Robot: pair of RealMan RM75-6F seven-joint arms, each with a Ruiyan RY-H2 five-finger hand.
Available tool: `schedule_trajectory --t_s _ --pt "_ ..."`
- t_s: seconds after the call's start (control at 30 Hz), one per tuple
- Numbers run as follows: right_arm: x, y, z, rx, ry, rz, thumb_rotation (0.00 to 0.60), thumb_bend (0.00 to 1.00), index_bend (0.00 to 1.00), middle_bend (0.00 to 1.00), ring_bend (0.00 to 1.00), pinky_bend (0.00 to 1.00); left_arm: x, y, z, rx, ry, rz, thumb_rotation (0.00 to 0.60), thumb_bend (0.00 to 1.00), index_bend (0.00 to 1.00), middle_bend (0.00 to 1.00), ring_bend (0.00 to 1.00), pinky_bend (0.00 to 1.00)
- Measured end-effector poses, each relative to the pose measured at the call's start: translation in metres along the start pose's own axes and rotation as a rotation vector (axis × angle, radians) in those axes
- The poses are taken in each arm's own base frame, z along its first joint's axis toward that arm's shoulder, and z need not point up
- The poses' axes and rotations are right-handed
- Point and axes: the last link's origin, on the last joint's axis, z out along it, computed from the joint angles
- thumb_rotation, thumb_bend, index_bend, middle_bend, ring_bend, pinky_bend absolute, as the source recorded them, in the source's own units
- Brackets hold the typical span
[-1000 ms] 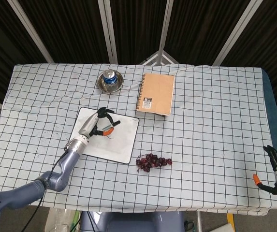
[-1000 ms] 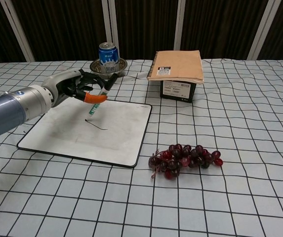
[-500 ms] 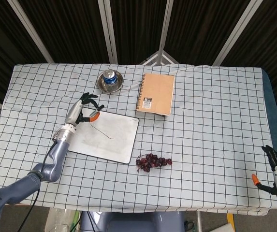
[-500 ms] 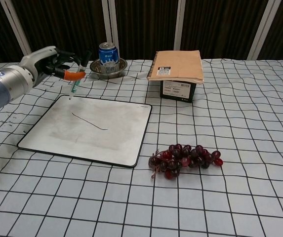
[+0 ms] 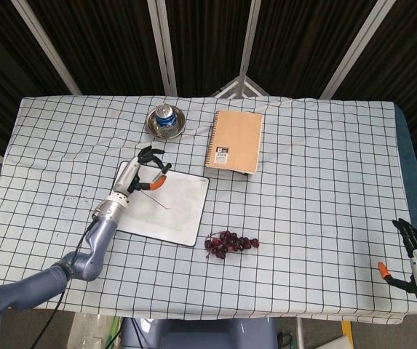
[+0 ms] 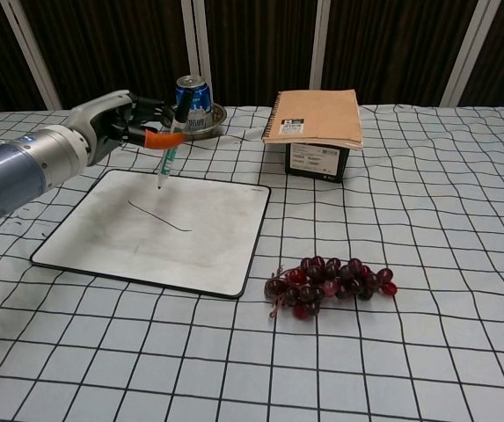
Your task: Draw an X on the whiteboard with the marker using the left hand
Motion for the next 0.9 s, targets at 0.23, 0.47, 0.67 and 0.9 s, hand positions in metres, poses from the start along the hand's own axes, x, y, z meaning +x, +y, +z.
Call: schedule_trajectory --t_s 0.23,0.47,0.67,0.9 --pt "0.000 0.000 -0.001 0.001 -0.002 0.004 0.600 0.35 0.00 0.00 0.00 0.00 -0.027 0.002 -0.002 0.021 -0.026 -0.010 0.600 0.55 0.72 0.19 0.00 0.00" --pt "0.001 0.000 -0.001 0.002 -0.003 0.006 0.600 0.35 0.00 0.00 0.00 0.00 -0.038 0.008 -0.001 0.020 -0.033 -0.027 0.600 0.55 0.72 0.19 0.00 0.00" --pt "0.000 0.000 0.000 0.001 -0.005 0.006 0.600 0.35 0.00 0.00 0.00 0.00 -0.039 0.010 0.001 0.023 -0.032 -0.027 0.600 0.55 0.72 0.19 0.00 0.00" --pt "0.000 -0.001 0.000 -0.001 -0.006 0.008 0.600 0.35 0.00 0.00 0.00 0.00 -0.041 0.007 0.004 0.038 -0.029 -0.023 0.600 0.55 0.72 0.19 0.00 0.00"
